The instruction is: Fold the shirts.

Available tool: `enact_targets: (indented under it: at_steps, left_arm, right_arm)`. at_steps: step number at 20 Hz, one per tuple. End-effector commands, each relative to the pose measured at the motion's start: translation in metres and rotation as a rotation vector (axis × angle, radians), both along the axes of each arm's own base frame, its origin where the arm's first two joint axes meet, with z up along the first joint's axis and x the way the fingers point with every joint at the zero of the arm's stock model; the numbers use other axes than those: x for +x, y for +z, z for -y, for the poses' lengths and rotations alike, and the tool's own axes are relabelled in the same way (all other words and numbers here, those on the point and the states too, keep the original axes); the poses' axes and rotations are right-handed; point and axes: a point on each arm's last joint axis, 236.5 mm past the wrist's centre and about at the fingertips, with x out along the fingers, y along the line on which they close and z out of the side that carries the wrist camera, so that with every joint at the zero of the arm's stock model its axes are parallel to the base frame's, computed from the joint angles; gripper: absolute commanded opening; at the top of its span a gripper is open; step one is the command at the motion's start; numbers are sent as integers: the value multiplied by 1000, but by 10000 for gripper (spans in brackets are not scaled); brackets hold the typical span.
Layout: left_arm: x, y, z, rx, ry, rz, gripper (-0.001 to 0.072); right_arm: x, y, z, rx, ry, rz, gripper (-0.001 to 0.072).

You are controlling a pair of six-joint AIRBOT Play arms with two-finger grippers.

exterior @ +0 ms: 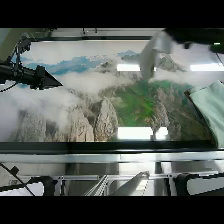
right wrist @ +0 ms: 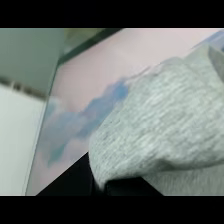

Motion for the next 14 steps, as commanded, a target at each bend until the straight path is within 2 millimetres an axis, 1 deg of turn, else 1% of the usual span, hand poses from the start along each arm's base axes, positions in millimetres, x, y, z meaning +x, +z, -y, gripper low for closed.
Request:
enact_targets:
  at_steps: [1,3,4,5,7,8,9,10,12,14]
  left_arm:
    - [0,0,0,0,-1,-1,12]
    - [1,0,0,1,4,4,11]
    - [2,0,0,2,6,6,11]
    - [2,0,0,1,5,6,12]
    - [2,0,0,2,6,6,11]
    - [2,0,0,1,6,7,11]
    - [3,0,0,2,7,8,11]
    - [4,0,0,2,11,11,11]
    - [4,0,0,2,11,11,11]
    - [4,0,0,2,11,10,11]
  right_arm:
    - [-60,2,168,-10,-368,-208,13]
    - [-116,-17,231,-48,-518,-372,12]
    - [-144,-25,255,-86,-574,-443,12]
    - [-177,-35,277,-127,-638,-533,13]
    - [-240,-56,307,-198,-742,-735,12]
    - [-269,-63,318,-233,-795,-827,12]
    - [-284,-65,325,-253,-824,-868,12]
    - [-289,-62,328,-259,-840,-866,12]
    - [-286,-56,331,-267,-856,-834,12]
    - [-280,-56,327,-248,-837,-817,12]
